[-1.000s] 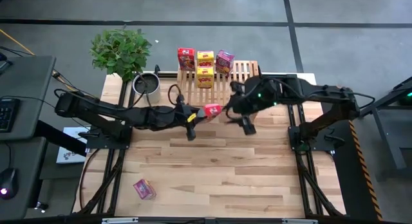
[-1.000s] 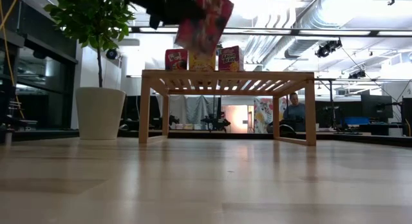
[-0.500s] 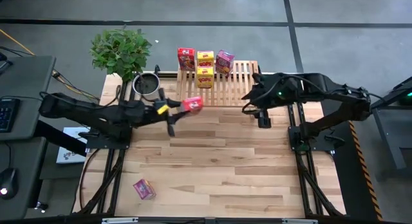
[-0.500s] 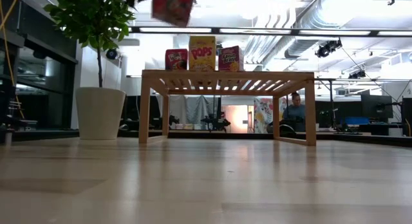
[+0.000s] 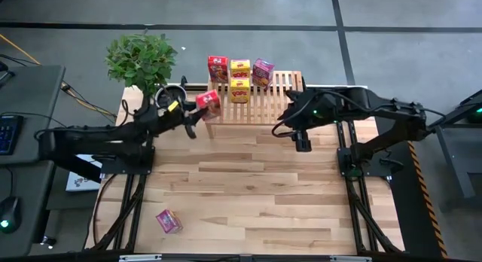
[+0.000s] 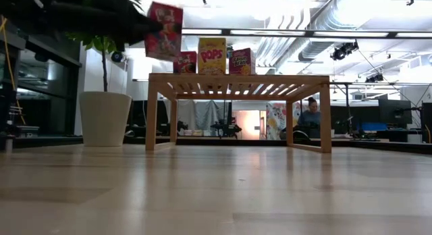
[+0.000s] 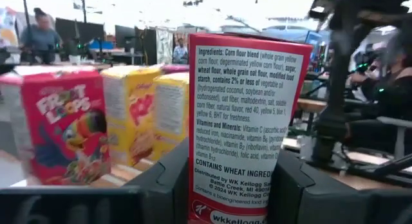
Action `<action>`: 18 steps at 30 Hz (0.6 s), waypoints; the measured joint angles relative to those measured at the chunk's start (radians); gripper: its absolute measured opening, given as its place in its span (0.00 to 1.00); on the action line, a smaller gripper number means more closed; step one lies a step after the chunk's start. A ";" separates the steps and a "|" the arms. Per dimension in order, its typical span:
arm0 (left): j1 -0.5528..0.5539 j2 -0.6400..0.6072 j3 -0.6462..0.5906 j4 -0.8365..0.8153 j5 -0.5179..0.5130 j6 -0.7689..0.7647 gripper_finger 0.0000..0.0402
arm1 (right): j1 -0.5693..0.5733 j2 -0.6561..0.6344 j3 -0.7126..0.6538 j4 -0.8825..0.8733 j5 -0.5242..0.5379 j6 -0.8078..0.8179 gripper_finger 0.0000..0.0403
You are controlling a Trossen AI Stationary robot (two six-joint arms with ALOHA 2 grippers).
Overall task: Stack cereal on shelf
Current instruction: Align the red cereal box with the other red cereal box on the shelf
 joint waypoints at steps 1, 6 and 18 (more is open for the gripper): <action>0.036 0.016 0.005 0.004 0.030 -0.007 0.31 | 0.000 0.003 0.000 0.000 0.000 0.000 0.54; 0.199 0.112 0.062 0.024 0.147 -0.031 0.31 | 0.000 0.008 0.000 0.004 -0.011 0.000 0.54; 0.333 0.383 0.185 0.051 0.225 -0.013 0.32 | 0.000 0.008 0.000 0.009 -0.015 0.000 0.54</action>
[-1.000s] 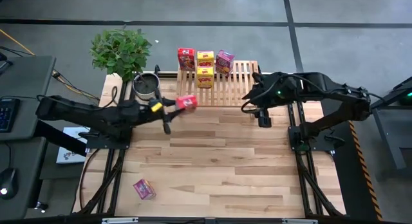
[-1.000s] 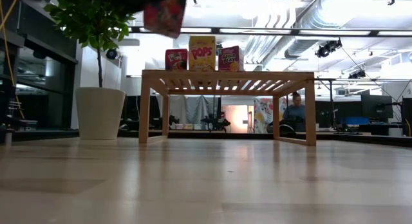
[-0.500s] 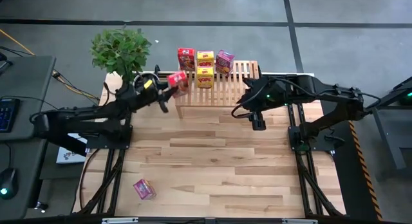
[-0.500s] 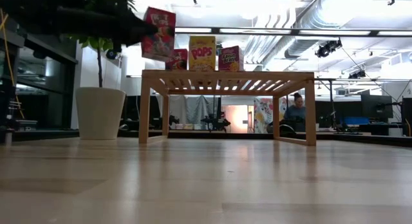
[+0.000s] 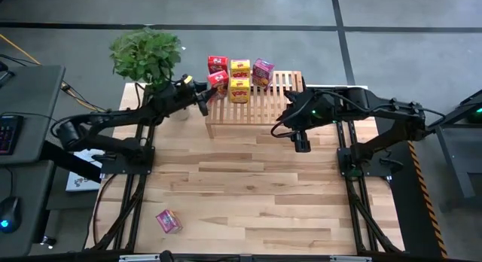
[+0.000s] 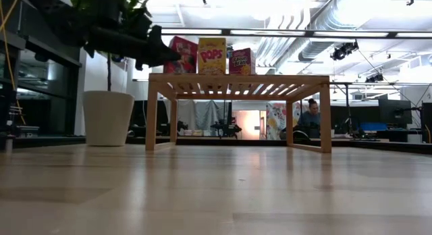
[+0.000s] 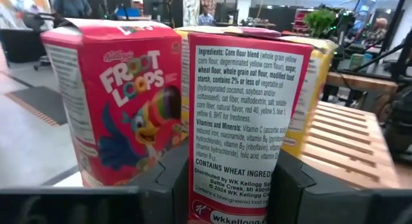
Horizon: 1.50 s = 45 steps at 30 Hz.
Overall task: Stack cereal on shelf
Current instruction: Align the red cereal box with the other red cereal box on the shelf, then align the violet cereal box with the other violet cereal box on the shelf
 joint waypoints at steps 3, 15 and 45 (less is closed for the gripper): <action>0.001 0.023 0.000 0.026 -0.018 0.006 0.32 | 0.000 0.000 0.000 0.000 -0.001 0.000 0.54; 0.001 0.021 -0.001 0.012 -0.024 0.012 0.47 | 0.000 0.000 0.000 0.004 -0.002 -0.008 0.54; 0.000 -0.211 -0.002 -0.254 -0.180 0.051 0.56 | 0.000 0.000 0.000 0.029 -0.005 -0.007 0.54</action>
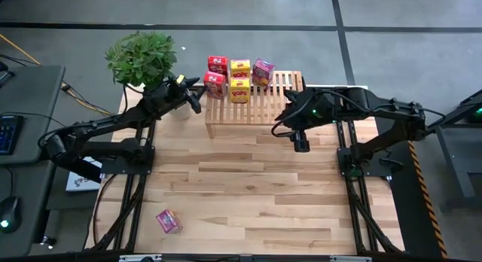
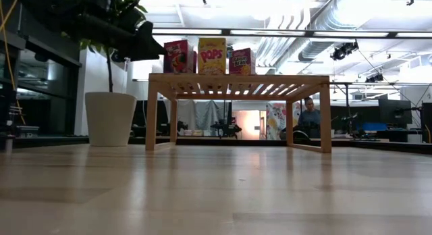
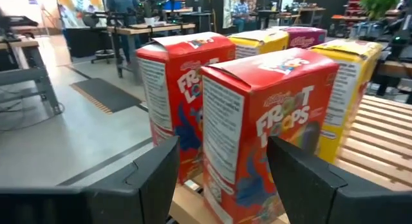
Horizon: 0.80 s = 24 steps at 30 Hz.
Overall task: Stack cereal on shelf
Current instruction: Align the violet cereal box with the other violet cereal box on the shelf
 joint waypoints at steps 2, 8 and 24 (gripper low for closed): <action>0.000 0.000 0.000 0.000 0.013 -0.009 0.56 | 0.000 0.000 0.000 0.001 -0.010 0.000 0.54; 0.000 -0.002 0.000 0.001 0.045 -0.022 0.55 | 0.000 0.000 0.000 -0.001 0.001 -0.009 0.54; -0.075 -0.230 0.000 -0.232 0.143 -0.130 0.55 | 0.000 0.000 0.000 -0.065 0.083 -0.026 0.54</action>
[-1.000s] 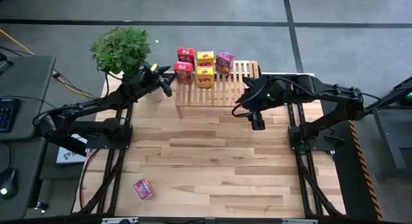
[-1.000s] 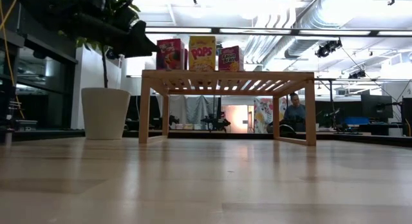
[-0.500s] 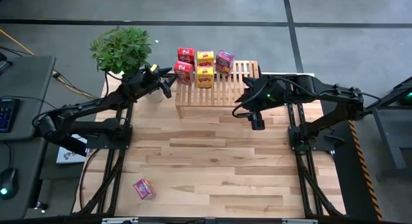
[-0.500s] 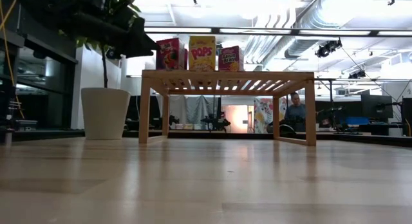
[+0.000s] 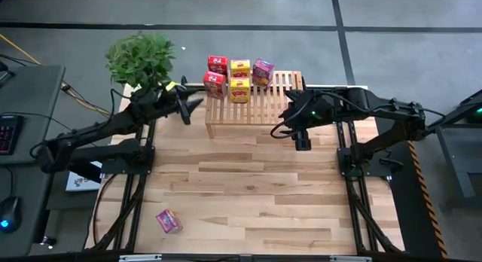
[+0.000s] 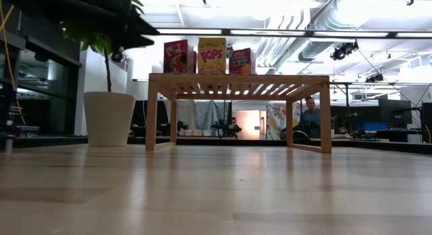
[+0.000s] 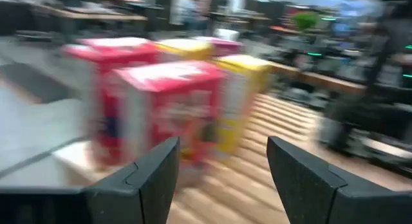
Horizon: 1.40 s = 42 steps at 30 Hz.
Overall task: Stack cereal on shelf
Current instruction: Align the violet cereal box with the other violet cereal box on the shelf
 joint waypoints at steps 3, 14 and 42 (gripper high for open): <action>-0.078 -0.001 0.000 -0.003 0.036 -0.012 0.56 | 0.000 0.000 0.000 0.000 0.000 0.000 0.54; -0.395 -0.002 0.000 0.025 0.150 0.017 0.55 | 0.000 0.000 0.000 -0.001 0.000 0.000 0.54; -1.404 0.448 0.485 -0.650 -0.149 0.024 0.56 | 0.000 0.000 0.000 0.002 0.007 0.058 0.54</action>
